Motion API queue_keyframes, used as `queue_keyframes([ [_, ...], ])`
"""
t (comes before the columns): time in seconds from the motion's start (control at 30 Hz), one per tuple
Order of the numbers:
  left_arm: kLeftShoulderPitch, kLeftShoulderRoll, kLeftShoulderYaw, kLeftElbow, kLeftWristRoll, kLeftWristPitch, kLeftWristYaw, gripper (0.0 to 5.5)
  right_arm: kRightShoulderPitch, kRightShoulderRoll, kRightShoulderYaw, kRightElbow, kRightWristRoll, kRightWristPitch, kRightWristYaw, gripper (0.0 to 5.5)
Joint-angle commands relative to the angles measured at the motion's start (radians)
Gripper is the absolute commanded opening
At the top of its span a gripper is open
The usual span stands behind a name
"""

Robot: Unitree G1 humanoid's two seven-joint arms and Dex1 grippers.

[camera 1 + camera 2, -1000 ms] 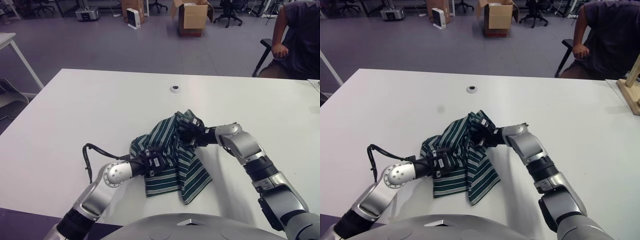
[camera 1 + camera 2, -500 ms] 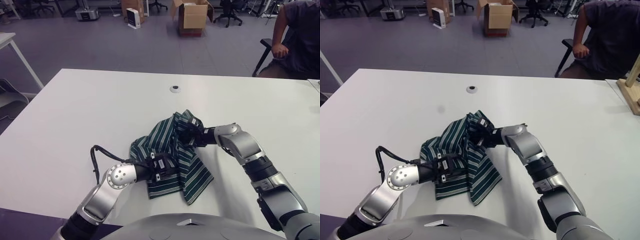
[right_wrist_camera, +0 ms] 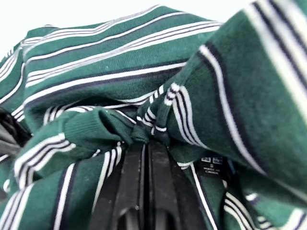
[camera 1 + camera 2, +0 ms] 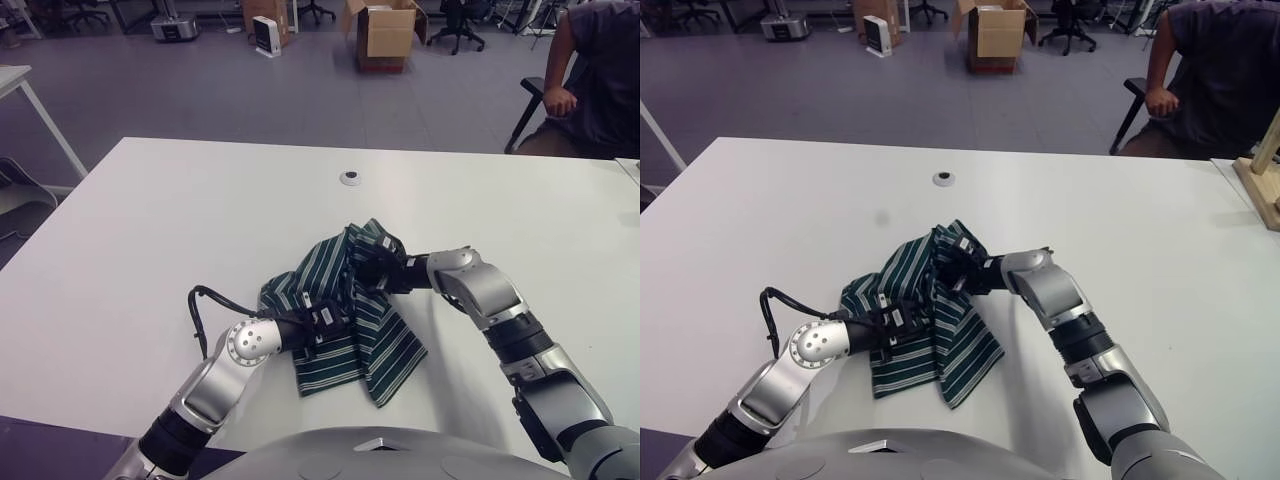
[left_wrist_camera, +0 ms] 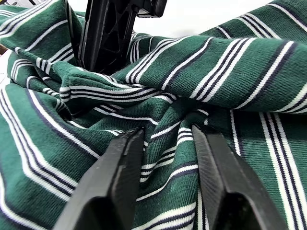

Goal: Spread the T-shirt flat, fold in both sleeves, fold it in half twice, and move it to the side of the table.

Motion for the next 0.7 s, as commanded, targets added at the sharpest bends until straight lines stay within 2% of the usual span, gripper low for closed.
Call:
queue_keyframes([
  [0.03, -0.013, 0.000, 0.001, 0.031, 0.011, -0.006, 0.013, 1.09, 0.005, 0.006, -0.006, -0.006, 0.006, 0.006, -0.003, 0.00],
  [0.23, 0.006, 0.002, 0.051, 0.014, -0.046, -0.017, 0.006, 0.09, 0.003, -0.017, -0.025, -0.010, 0.014, 0.006, 0.008, 0.00],
  [0.53, -0.008, 0.076, 0.343, -0.202, -0.419, 0.148, -0.116, 0.01, -0.081, -0.146, -0.185, -0.032, 0.107, -0.023, 0.125, 0.00],
  [0.7, -0.039, 0.209, 0.489, -0.155, -0.506, 0.150, -0.208, 0.00, -0.171, -0.244, -0.297, 0.025, 0.152, -0.079, 0.207, 0.00],
])
